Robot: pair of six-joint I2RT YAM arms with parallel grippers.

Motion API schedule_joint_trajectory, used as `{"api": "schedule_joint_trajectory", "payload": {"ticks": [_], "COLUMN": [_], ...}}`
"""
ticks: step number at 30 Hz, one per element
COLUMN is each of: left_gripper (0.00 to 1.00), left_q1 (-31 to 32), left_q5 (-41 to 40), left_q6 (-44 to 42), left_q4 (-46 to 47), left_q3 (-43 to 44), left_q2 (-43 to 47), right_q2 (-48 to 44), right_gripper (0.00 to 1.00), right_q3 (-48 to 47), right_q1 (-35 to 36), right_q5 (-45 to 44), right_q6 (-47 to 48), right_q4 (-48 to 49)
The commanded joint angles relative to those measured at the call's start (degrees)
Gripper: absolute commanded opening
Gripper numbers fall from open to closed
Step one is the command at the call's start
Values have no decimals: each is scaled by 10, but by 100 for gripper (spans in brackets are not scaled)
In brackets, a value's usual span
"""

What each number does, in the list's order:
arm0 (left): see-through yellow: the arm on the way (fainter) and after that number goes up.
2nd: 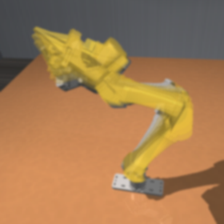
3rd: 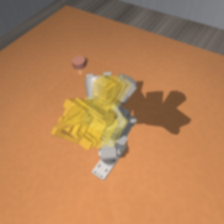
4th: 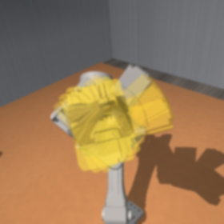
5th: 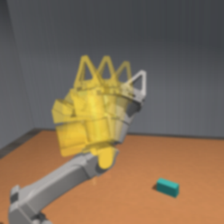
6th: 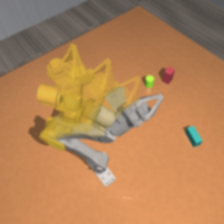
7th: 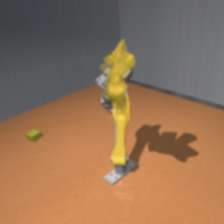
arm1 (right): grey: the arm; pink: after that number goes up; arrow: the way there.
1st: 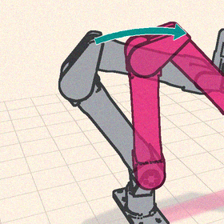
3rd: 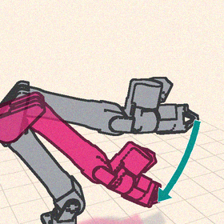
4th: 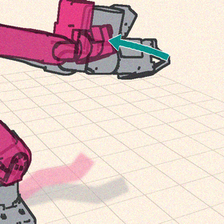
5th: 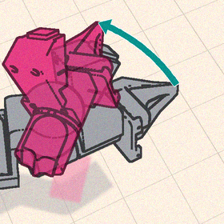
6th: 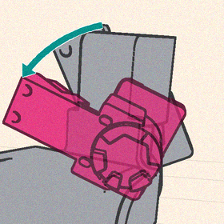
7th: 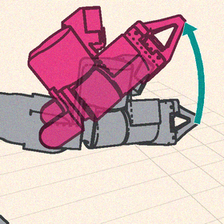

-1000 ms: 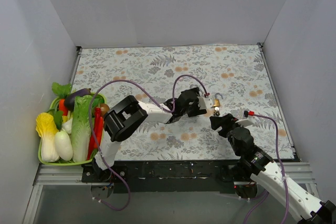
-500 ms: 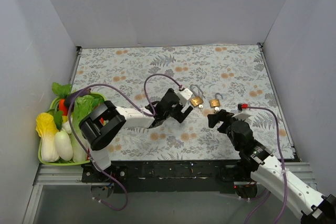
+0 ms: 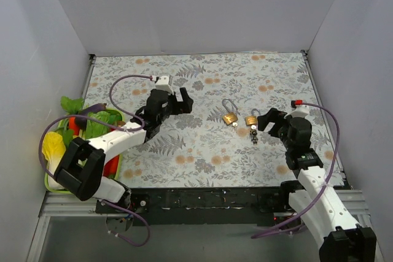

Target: Unlock with the key

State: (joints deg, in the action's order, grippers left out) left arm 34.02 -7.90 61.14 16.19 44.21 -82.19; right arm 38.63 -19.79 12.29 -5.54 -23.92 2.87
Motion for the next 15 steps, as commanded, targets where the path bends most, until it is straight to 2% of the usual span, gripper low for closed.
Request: {"api": "schedule_joint_trajectory", "payload": {"ticks": [1,4,7,15], "left_gripper": [98,98,98,98], "left_q1": [-47,-51,-52,-53], "left_q5": [-11,-49,-87,-106], "left_q6": [77,92,114,82], "left_q4": [-53,-81,-150,-262], "left_q3": [-2,-3,10,17], "left_q2": [69,149,225,405], "right_q2": [-10,-21,-30,-98], "right_gripper": [98,98,98,98], "right_q3": [-46,-74,-112,-164], "right_q1": [-70,-85,-90,-90], "right_q5": [91,91,83,59], "right_q6": [30,43,57,84], "right_q4": [-13,-50,-78,-125]}}
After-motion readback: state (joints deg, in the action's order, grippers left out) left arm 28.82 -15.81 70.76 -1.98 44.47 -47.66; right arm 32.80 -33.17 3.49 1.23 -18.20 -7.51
